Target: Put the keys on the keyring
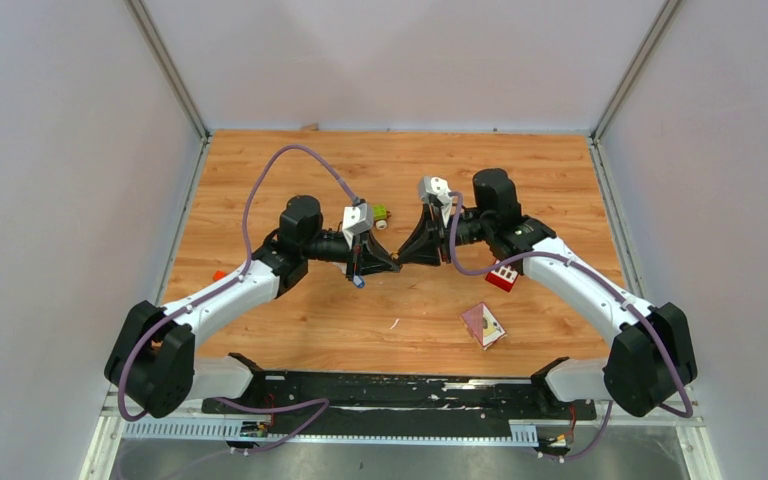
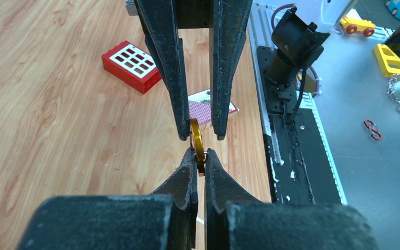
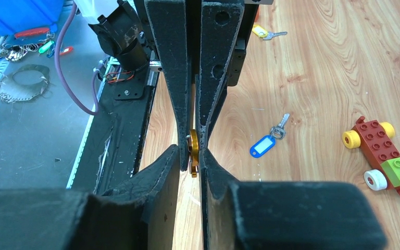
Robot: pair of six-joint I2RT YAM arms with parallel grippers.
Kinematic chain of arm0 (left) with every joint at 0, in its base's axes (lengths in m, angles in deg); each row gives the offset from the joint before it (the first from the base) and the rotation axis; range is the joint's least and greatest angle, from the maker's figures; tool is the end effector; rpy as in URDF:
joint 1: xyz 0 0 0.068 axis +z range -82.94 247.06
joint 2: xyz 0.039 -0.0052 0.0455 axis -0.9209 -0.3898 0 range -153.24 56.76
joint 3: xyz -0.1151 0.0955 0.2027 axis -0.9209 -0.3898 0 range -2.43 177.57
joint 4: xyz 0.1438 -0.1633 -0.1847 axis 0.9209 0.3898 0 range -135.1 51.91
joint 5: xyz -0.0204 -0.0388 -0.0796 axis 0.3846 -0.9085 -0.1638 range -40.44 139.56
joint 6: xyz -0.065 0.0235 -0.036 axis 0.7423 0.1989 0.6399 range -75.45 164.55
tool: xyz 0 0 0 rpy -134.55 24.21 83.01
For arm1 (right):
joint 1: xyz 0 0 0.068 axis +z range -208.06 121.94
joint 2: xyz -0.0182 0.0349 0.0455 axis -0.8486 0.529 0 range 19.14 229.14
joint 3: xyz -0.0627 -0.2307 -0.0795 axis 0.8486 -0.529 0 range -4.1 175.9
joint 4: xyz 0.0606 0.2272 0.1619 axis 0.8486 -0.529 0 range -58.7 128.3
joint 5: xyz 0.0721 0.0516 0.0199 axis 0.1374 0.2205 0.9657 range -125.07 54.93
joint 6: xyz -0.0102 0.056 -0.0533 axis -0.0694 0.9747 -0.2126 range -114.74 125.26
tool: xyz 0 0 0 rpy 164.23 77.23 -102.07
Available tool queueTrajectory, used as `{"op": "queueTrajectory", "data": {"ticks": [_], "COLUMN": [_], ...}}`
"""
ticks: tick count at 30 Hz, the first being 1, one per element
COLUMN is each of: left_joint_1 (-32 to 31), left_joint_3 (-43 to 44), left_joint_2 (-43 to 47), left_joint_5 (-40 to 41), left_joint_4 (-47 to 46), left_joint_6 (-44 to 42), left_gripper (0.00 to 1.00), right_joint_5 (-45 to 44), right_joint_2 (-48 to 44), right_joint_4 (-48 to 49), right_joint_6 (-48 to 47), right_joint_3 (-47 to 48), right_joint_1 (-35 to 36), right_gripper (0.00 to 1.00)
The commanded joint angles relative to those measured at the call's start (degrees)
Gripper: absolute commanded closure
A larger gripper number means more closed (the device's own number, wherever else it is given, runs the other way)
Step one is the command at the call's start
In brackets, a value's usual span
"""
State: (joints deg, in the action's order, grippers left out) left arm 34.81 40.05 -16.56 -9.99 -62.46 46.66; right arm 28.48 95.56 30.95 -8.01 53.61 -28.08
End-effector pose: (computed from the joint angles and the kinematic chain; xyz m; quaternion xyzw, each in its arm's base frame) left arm 0.2384 -0.2184 0.2334 0.4742 0.5781 -0.5313 0.3984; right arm 0.2574 0.2173 0.2736 -0.5250 0.5677 0.5073 0.3804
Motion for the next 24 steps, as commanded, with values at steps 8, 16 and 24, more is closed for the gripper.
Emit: {"op": "queueTrajectory", "data": {"ticks": [8,16,24], "left_joint_1": [-0.3,-0.3,-0.3], "left_joint_3": [1.2,1.1,1.0], "left_joint_2": [0.0,0.1,0.1], "left_joint_5": [-1.1,-1.2,-0.7], "left_joint_4": [-1.1,-1.0,-0.1], "left_joint_6": [-0.1,-0.3,-1.5], "left_gripper": [1.00,1.00,1.00], "right_joint_5": [1.8,1.8,1.8], "right_joint_2": [0.6,0.7,0.5], "right_joint_4": [0.5,0.6,0.6], "right_joint_6": [-0.8,-0.5,-0.7], "right_joint_3": [2.1,2.3,2.3], "right_joint_1": [1.3,1.3,1.4], "right_gripper": [0.82,0.92,1.00]}}
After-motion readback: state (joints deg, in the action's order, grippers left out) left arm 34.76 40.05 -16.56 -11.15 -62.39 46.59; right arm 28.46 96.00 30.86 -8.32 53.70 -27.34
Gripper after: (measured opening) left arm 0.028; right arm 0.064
